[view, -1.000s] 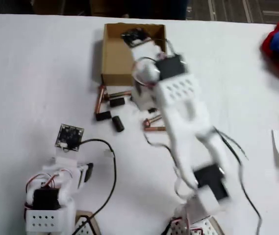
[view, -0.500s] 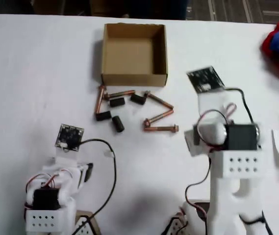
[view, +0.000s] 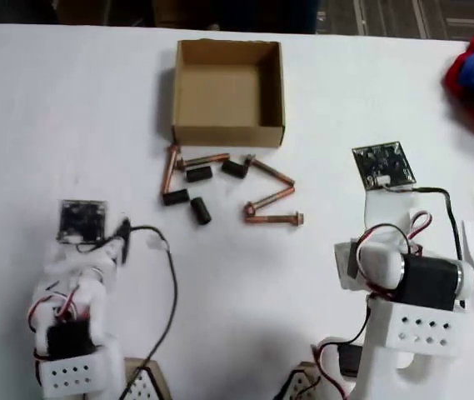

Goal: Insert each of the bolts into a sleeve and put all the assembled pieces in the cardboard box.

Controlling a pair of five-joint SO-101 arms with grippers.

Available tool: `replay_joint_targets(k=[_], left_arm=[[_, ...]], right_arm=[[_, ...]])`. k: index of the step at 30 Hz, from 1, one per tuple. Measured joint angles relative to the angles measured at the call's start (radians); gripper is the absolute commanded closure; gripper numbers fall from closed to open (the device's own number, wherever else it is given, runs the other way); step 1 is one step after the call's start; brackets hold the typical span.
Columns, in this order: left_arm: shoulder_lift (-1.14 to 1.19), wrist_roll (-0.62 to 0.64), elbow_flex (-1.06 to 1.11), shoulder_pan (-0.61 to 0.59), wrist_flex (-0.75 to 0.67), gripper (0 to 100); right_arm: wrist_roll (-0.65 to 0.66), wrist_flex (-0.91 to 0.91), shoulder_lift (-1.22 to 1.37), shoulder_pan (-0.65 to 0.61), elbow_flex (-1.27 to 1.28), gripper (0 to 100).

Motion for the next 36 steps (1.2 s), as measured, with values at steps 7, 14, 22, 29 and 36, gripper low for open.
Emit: replay_joint_targets(k=[7,14,22,29,36], left_arm=[[0.000,-0.091,-0.044,0.097,-0.025,75],[0.187,-0.100,-0.100,0.238,-0.095,75],[0.937,0.097,-0.680,0.245,-0.103,75],[1.622,0.295,-1.185,0.232,0.058,75],[2.071,0.219,-1.600,0.247,0.163,75]], right_arm=[[0.000,0.000,-0.003,0.002,0.003,97.8],[0.000,0.000,-0.003,0.002,0.003,97.8],[0.000,0.000,-0.012,0.002,0.003,97.8],[0.041,0.000,-0.012,0.005,0.003,97.7],[0.143,-0.005,-0.012,0.005,0.003,97.7]])
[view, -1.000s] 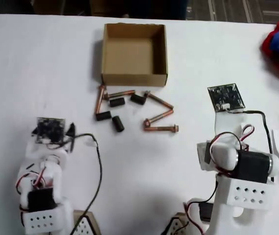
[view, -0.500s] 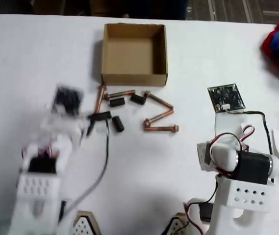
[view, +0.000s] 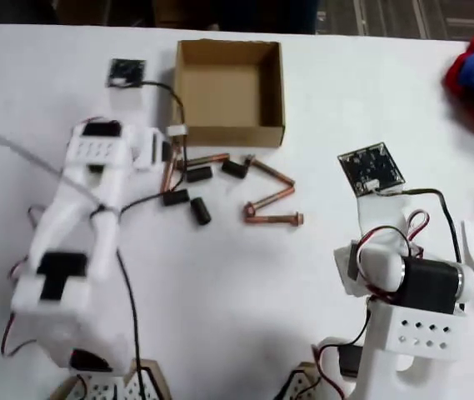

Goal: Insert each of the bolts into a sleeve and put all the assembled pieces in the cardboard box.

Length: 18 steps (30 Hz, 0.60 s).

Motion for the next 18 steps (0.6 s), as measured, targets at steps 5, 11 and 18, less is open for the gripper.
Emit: replay_joint_targets(k=[5,11,18], left_arm=[[0.272,0.000,-0.336,0.008,0.181,75],[0.534,0.003,-0.709,0.006,0.333,75],[0.790,-0.002,-1.054,0.011,0.451,75]], right_arm=[[0.000,0.000,0.000,0.000,0.000,97.7],[0.002,0.000,0.000,0.000,0.000,97.7],[0.002,0.000,0.000,0.000,0.000,97.7]])
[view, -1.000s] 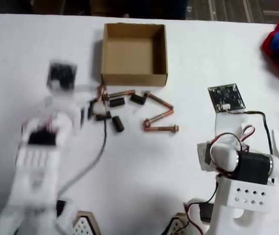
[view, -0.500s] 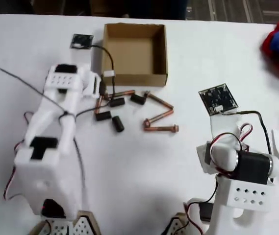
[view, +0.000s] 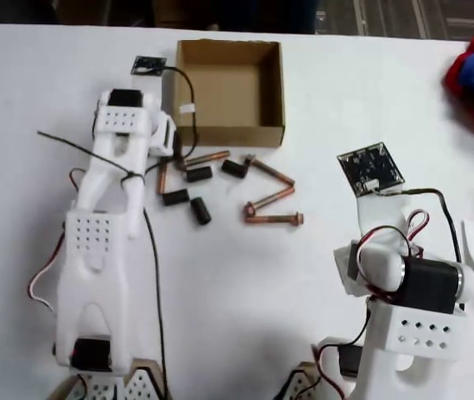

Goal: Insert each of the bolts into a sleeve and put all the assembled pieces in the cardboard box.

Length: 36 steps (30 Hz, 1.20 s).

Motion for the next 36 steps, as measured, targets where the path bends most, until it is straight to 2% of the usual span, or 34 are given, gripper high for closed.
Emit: replay_joint_targets(k=[3,5,7,8,10,13,21,26,31,36], left_arm=[[0.075,0.000,-0.130,0.000,0.061,76],[0.117,0.000,-0.212,0.000,0.104,84],[0.152,0.000,-0.282,0.009,0.146,97],[0.167,0.000,-0.313,0.018,0.160,99],[0.193,0.003,-0.362,0.029,0.178,95],[0.213,0.003,-0.405,0.035,0.195,98],[0.230,0.003,-0.555,0.023,0.322,97],[0.230,0.003,-0.624,0.011,0.336,98],[0.230,0.003,-0.601,-0.026,0.336,98],[0.101,0.003,-0.336,-0.034,0.336,98]], right_arm=[[0.000,0.000,0.000,0.000,0.000,97.7],[0.000,0.000,0.000,0.000,0.000,97.7],[0.000,0.000,0.000,0.000,0.000,97.7],[0.000,0.000,0.000,0.000,0.000,97.7],[0.000,0.000,0.000,0.000,0.000,97.7],[0.000,0.000,0.000,0.000,0.000,97.7],[0.000,0.000,0.000,0.000,0.000,97.7],[0.000,0.000,0.000,0.000,0.000,97.7],[0.000,-0.006,0.000,0.000,0.000,97.7],[0.000,-0.104,0.000,0.000,0.031,97.7]])
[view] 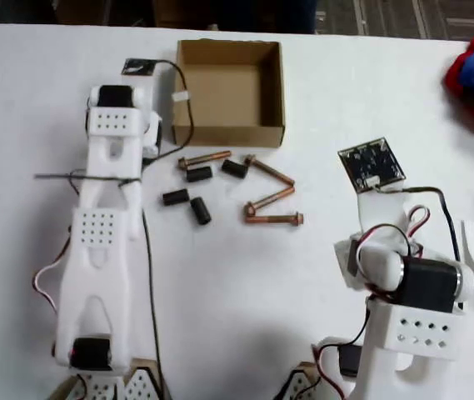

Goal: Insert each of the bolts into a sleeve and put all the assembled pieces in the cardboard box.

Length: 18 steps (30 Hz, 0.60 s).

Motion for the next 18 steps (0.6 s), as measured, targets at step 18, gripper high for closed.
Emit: replay_joint_targets(k=[18], left_arm=[[-1.567,-0.072,1.409,0.203,-0.276,97]], right_arm=[[-0.087,-0.585,0.000,-0.273,0.454,97.7]])
